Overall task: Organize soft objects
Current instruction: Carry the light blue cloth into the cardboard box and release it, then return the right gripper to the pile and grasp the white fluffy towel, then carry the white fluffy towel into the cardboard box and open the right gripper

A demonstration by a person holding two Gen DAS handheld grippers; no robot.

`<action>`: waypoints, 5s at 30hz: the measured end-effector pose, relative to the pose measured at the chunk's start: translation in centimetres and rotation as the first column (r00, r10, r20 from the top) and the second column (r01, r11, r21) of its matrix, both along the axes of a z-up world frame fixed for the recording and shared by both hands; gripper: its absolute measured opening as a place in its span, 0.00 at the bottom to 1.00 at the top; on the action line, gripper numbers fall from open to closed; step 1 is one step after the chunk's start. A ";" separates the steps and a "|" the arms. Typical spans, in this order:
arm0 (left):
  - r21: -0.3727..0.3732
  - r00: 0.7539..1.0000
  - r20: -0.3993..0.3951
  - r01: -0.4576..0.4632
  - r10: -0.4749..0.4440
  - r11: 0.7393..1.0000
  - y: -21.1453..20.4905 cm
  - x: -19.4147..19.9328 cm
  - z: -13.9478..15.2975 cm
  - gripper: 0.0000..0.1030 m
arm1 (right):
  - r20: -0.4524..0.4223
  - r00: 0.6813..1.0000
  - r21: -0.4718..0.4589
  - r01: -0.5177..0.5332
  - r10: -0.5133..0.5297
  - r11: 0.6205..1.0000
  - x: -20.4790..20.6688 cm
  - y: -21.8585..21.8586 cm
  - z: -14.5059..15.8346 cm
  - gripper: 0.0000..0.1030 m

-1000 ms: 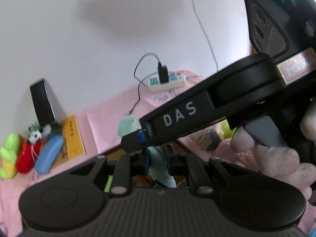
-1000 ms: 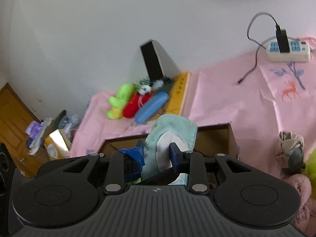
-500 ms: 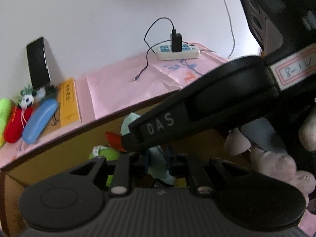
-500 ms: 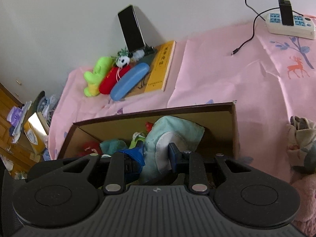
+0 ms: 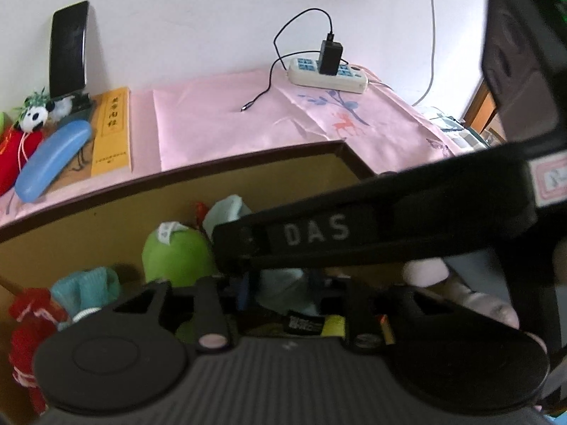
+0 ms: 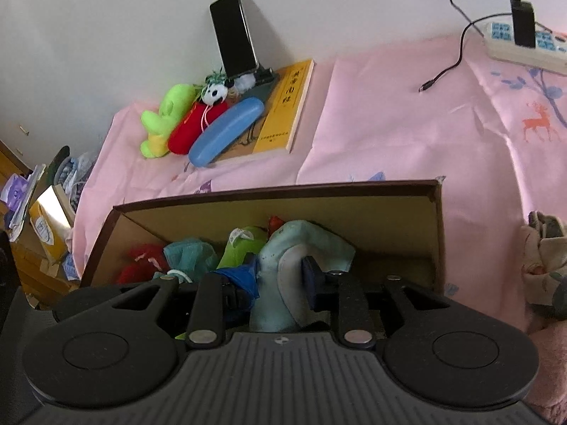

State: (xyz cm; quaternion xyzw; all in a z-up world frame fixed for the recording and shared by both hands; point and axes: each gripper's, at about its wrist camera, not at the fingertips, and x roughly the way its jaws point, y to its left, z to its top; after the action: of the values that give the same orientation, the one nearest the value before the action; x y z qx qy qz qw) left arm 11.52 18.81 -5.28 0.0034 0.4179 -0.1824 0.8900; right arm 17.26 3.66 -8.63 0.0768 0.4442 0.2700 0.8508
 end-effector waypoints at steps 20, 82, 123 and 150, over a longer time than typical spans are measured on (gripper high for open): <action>0.060 0.986 0.145 -0.087 0.077 0.994 0.7 -5.4 4.6 0.45 | 0.135 0.984 0.049 0.107 -0.113 0.993 -5.7 -3.5 4.0 0.13; -0.007 0.991 -0.020 0.130 -0.130 0.991 -27.1 -4.4 -4.5 0.49 | -0.047 0.965 0.126 0.263 -0.260 0.956 -8.5 -31.3 -2.8 0.19; -0.079 0.963 0.192 0.205 -0.186 0.976 -17.2 -12.1 4.7 0.43 | 0.015 0.974 0.214 0.218 -0.226 0.952 -14.2 -22.4 4.6 0.15; 0.084 0.977 0.212 0.017 -0.035 0.996 -2.1 -8.8 3.4 0.44 | 0.123 0.992 0.080 0.004 -0.014 0.997 -8.8 -4.1 3.6 0.15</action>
State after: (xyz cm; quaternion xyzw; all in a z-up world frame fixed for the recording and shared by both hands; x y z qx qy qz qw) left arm 2.70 16.75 -1.89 0.0646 0.3272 -0.1754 0.9263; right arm 8.47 -0.40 -5.07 0.0958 0.3795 0.2877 0.8741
